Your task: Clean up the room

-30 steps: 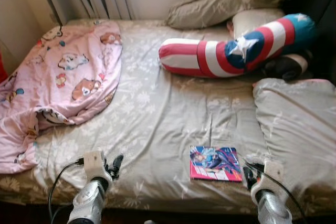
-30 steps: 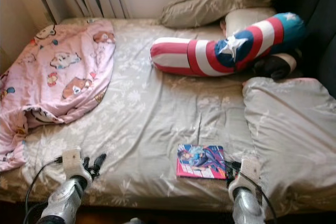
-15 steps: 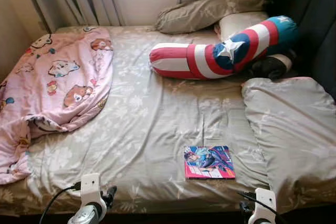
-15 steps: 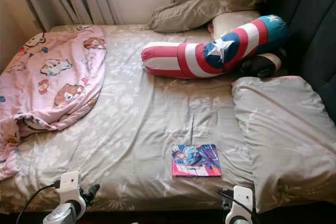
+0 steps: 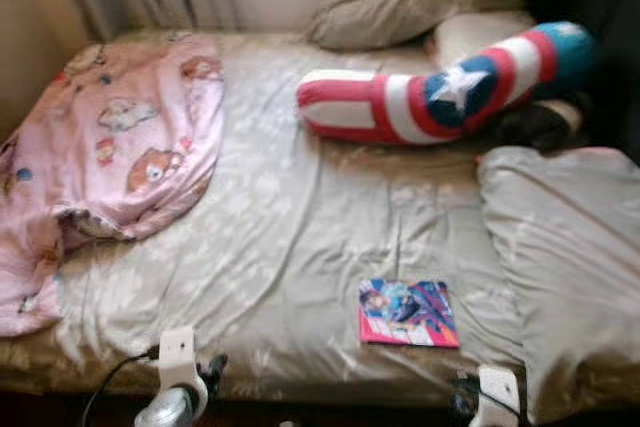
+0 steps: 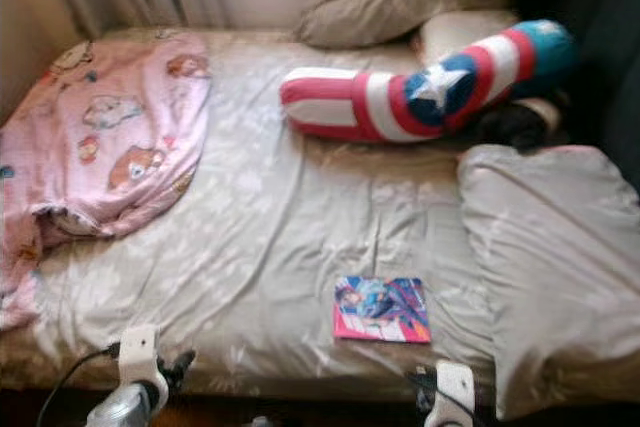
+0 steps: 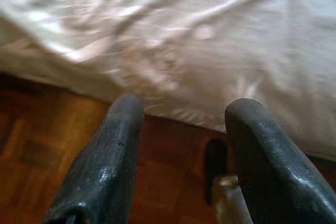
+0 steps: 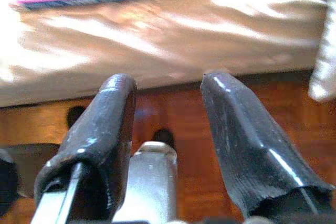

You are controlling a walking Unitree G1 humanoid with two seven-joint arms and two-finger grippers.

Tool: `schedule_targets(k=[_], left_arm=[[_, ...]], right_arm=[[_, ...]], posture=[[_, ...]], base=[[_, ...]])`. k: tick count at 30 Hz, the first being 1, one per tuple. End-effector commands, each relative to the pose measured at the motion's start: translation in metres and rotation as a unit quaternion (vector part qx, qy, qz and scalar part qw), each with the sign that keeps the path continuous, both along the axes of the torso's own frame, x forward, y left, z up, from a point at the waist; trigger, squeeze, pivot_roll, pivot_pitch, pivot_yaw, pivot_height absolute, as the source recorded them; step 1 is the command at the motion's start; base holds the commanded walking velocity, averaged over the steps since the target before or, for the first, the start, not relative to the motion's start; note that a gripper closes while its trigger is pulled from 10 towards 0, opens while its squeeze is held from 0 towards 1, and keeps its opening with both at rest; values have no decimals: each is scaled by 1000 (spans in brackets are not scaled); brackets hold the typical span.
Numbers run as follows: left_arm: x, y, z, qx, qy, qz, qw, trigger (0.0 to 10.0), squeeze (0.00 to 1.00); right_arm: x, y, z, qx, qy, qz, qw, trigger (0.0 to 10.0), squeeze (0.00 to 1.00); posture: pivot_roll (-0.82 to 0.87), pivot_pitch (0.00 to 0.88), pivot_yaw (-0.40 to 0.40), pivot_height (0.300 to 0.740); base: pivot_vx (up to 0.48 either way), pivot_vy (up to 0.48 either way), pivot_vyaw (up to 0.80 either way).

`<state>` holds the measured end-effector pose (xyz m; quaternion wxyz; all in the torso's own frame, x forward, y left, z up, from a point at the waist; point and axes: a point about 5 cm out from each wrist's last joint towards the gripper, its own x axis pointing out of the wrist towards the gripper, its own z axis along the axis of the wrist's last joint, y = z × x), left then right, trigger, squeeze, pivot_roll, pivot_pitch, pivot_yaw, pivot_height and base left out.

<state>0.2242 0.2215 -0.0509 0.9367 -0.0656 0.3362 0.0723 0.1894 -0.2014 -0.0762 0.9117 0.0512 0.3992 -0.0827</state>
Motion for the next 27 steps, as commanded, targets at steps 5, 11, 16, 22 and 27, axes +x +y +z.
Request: schedule_targets(k=[5, 11, 16, 22, 27], left_arm=[[-8, 0, -6, 1, 21, 0, 1000, 10000, 0], [-10, 2, -7, 1, 24, 3, 1000, 10000, 0], [-11, 2, -7, 1, 26, 5, 1000, 10000, 0], [-13, 1, -9, 0, 31, 5, 1000, 10000, 0], [-14, 1, -10, 1, 34, 7, 999, 10000, 0]], right_arm=[[-13, -2, -7, 8, 23, -16, 1000, 10000, 0], [-14, -2, -7, 11, 22, -13, 1000, 10000, 0], [-15, 0, -8, 7, 28, -5, 1000, 10000, 0], [-15, 5, -8, -4, 29, 21, 999, 10000, 0], [-14, 4, -8, 1, 26, 6, 1000, 10000, 0]], posture=[[47, 117, 67, 740], [49, 116, 71, 740], [48, 103, 72, 740], [43, 86, 70, 740], [43, 78, 67, 740]], base=[[0, 342, 0], [0, 339, 0], [0, 340, 0], [0, 341, 400], [0, 362, 320]])
